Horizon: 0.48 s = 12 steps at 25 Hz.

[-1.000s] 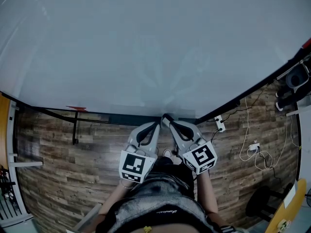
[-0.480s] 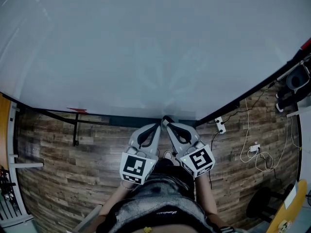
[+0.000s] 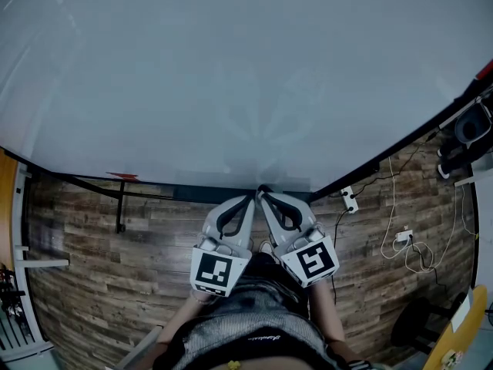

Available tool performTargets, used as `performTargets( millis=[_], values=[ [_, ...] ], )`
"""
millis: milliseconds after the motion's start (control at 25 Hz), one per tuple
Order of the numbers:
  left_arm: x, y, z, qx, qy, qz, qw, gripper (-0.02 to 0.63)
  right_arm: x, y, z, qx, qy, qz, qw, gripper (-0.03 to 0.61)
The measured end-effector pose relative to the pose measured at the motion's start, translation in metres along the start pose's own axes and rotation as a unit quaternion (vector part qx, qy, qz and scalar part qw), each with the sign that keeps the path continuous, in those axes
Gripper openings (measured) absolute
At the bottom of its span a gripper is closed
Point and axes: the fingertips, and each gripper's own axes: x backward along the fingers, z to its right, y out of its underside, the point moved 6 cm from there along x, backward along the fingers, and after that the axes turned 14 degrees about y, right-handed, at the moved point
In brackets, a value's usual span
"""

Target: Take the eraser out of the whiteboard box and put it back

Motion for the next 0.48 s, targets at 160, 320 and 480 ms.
performTargets(
  millis=[160,320,480],
  values=[
    [0.006,-0.008,0.001,-0.006,-0.005,0.016,0.9998,0.0,0.004,-0.019,-0.006,0.004,0.002,0.021,1.0,0.003],
    [0.008,-0.019,0.002,-0.018,-0.006,0.027,0.9994,0.0,0.007,-0.035,-0.004,0.001,0.009,0.041,0.999,0.002],
    [0.011,-0.025,0.005,-0.024,-0.006,0.034,0.9991,0.0,0.011,-0.045,-0.006,0.01,0.008,0.053,0.998,0.002]
  ],
)
